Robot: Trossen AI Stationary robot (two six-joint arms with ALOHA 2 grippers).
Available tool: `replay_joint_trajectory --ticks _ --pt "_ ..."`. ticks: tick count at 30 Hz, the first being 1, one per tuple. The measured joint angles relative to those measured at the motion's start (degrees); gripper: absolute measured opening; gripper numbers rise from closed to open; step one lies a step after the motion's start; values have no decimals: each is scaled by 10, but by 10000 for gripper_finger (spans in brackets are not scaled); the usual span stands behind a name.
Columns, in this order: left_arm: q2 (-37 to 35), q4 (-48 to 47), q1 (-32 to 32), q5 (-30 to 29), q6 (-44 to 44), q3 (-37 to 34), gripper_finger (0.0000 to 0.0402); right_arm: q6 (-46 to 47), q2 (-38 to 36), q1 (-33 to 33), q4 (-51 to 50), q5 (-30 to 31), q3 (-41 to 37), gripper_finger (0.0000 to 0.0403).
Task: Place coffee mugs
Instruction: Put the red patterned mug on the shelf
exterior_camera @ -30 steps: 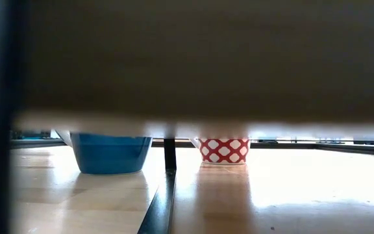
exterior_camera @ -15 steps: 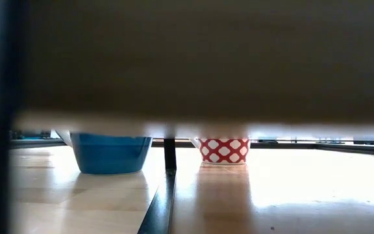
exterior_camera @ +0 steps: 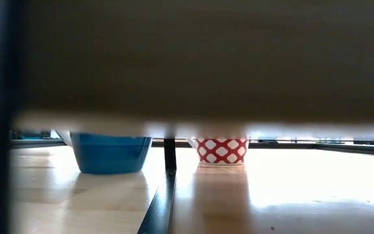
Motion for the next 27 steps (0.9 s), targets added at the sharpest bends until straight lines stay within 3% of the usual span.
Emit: replay_joint_trajectory --ticks 5,12,16,21,27 --pt "0 0 0 0 0 0 145 33 0 0 3 -2 0 15" --pt "0 0 0 0 0 0 145 74 -7 4 37 44 1 4" --pt "0 0 0 -1 4 0 145 58 -25 3 -6 46 32 2" --pt "0 -1 0 -1 42 0 145 80 -29 15 -168 58 157 2" --pt "0 -1 0 -3 116 0 145 156 -12 58 -382 147 360 1"
